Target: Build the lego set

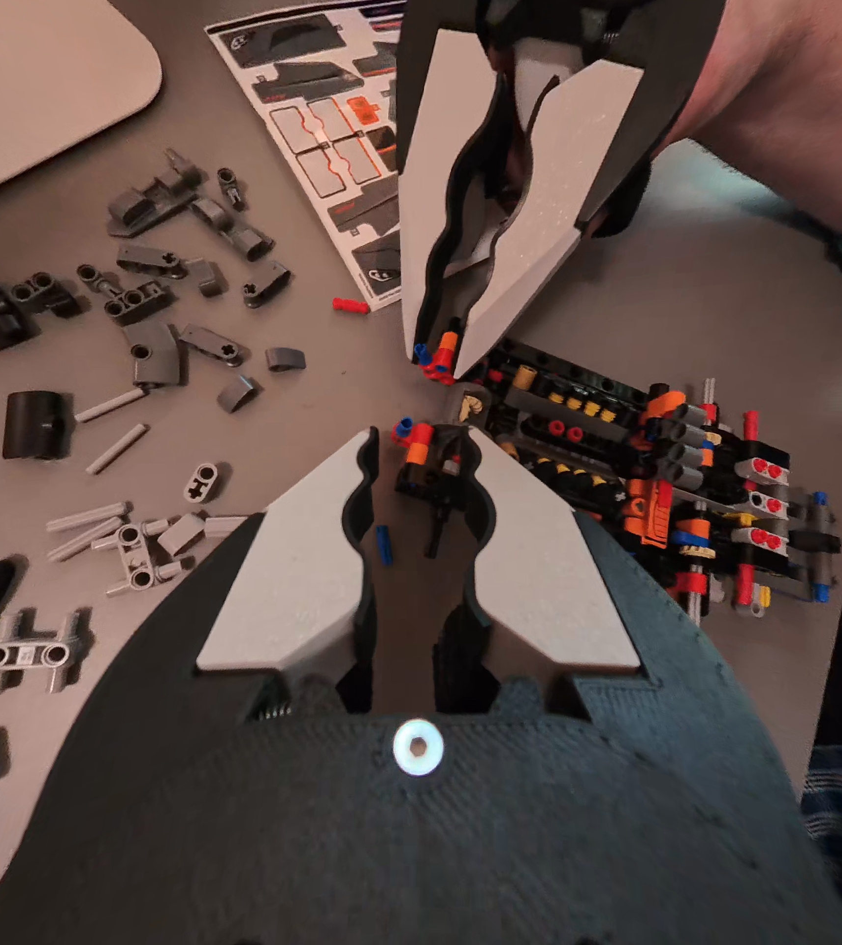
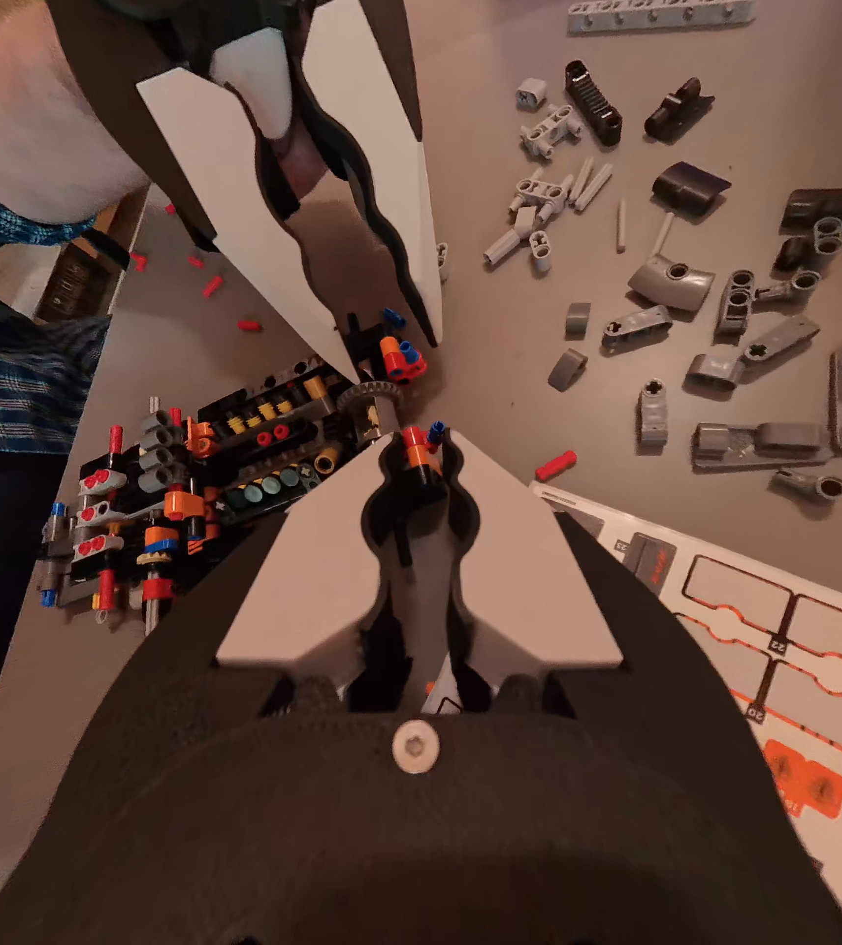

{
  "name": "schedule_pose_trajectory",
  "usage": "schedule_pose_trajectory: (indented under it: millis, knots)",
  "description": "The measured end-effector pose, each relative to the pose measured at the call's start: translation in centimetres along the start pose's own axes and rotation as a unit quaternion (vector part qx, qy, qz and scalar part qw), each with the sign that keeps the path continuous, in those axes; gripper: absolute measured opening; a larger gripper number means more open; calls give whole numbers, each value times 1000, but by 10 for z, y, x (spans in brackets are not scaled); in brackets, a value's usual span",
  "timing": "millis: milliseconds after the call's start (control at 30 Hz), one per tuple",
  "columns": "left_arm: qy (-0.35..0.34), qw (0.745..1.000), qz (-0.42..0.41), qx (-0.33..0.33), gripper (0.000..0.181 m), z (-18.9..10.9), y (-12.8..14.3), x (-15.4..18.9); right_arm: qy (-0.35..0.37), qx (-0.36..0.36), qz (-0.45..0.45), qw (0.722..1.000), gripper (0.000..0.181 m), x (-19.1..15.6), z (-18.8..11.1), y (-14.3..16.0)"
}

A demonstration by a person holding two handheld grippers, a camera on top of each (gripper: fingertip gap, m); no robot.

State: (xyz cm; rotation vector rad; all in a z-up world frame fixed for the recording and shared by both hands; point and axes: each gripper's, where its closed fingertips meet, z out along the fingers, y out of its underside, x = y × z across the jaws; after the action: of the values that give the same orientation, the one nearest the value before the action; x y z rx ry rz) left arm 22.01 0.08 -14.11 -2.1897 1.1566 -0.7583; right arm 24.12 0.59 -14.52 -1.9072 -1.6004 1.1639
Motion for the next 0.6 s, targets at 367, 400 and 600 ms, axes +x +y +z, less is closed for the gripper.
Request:
schedule_pose_trajectory:
  millis: [367, 400, 600]
  knots:
    - [7, 1000, 26, -1, 17, 4, 9, 2, 31, 4, -104, 994, 12, -5, 1, -1]
    - [3, 1000, 31, 0, 17, 4, 9, 2, 34, 3, -111, 993, 12, -5, 1, -1]
    - [2, 999, 35, 0, 16, 4, 9, 4, 56, 8, -171, 984, 11, -6, 0, -1]
